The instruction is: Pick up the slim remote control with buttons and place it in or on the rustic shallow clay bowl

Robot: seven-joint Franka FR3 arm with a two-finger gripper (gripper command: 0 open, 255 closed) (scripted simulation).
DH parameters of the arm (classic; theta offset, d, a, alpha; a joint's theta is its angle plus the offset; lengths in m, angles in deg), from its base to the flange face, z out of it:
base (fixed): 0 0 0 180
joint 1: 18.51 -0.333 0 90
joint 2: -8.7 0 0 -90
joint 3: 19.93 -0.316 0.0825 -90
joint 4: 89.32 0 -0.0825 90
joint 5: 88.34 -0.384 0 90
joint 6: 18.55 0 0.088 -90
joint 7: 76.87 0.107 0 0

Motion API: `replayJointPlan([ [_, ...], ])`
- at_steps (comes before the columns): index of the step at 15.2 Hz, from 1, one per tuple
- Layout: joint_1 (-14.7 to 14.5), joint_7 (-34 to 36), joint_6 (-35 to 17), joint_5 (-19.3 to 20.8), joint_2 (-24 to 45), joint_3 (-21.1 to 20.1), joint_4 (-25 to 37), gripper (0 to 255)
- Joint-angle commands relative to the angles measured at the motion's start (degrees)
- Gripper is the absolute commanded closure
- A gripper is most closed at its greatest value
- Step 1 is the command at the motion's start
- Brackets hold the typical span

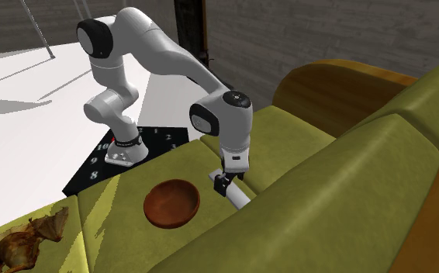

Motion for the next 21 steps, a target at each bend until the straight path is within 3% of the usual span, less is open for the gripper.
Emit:
replayJointPlan([
  [1,0.09,-0.11,-1.36,-0.20,0.72,-0.05,-0.64,0],
  [11,0.21,-0.31,-3.01,-0.50,1.83,-0.15,-1.21,0],
  [12,0.21,-0.31,-3.01,-0.50,1.83,-0.15,-1.21,255],
  [21,0.22,-0.31,-3.02,-0.50,1.83,-0.15,-1.21,255],
])
